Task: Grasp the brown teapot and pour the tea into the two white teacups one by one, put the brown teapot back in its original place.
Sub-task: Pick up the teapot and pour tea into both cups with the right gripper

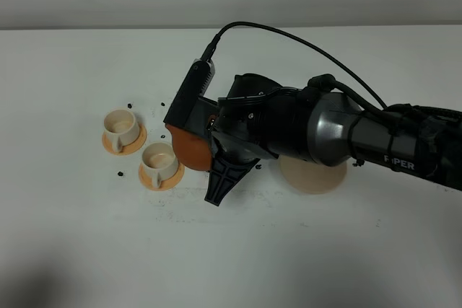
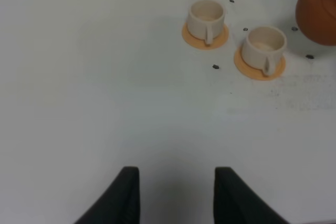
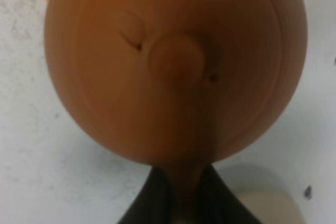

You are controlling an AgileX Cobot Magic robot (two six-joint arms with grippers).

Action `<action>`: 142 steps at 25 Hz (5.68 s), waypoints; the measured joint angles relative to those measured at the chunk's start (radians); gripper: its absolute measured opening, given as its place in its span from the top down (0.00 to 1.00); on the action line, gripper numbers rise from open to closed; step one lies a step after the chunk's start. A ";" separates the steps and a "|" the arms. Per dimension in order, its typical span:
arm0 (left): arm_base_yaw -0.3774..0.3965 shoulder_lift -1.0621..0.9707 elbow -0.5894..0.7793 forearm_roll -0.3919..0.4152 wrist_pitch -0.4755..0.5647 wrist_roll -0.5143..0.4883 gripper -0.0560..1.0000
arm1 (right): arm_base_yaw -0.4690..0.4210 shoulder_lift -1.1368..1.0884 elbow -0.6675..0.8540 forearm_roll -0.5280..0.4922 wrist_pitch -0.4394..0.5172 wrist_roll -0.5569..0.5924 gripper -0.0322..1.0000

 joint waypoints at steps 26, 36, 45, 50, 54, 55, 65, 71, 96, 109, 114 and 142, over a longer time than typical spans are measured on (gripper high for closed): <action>0.000 0.000 0.000 0.000 0.000 0.000 0.60 | -0.010 0.077 -0.008 -0.217 -0.123 -0.006 0.85; 0.000 0.000 0.000 0.000 0.000 0.000 0.60 | -0.027 0.078 -0.014 -0.297 -0.121 -0.007 0.85; 0.000 0.000 0.000 0.000 0.000 0.000 0.60 | -0.024 0.104 -0.017 -0.324 -0.116 -0.007 0.85; 0.000 0.000 0.000 0.000 0.000 0.000 0.60 | -0.010 0.107 -0.017 -0.355 -0.111 -0.007 0.85; 0.000 0.000 0.000 0.000 0.000 0.000 0.60 | 0.003 0.107 -0.017 -0.388 -0.111 -0.007 0.85; 0.000 0.000 0.000 0.000 0.000 0.000 0.60 | 0.005 0.107 -0.017 -0.393 -0.111 -0.007 0.85; 0.000 0.000 0.000 0.000 0.000 0.000 0.60 | 0.015 0.107 0.000 -0.445 -0.114 -0.008 0.85; 0.000 0.000 0.000 0.000 0.000 0.000 0.60 | 0.028 0.112 0.000 -0.507 -0.110 -0.008 0.85; 0.000 0.000 0.000 0.000 0.000 0.000 0.60 | 0.037 0.149 0.009 -0.694 -0.092 -0.009 0.85; 0.000 0.000 0.000 0.000 0.000 0.000 0.60 | 0.037 0.149 0.009 -0.790 -0.091 -0.025 0.85; 0.000 0.000 0.000 0.000 0.000 0.000 0.60 | 0.037 0.149 0.009 -0.795 -0.091 -0.060 0.85; 0.000 0.000 0.000 0.000 0.000 0.000 0.60 | 0.049 0.149 0.009 -0.873 -0.068 -0.081 0.85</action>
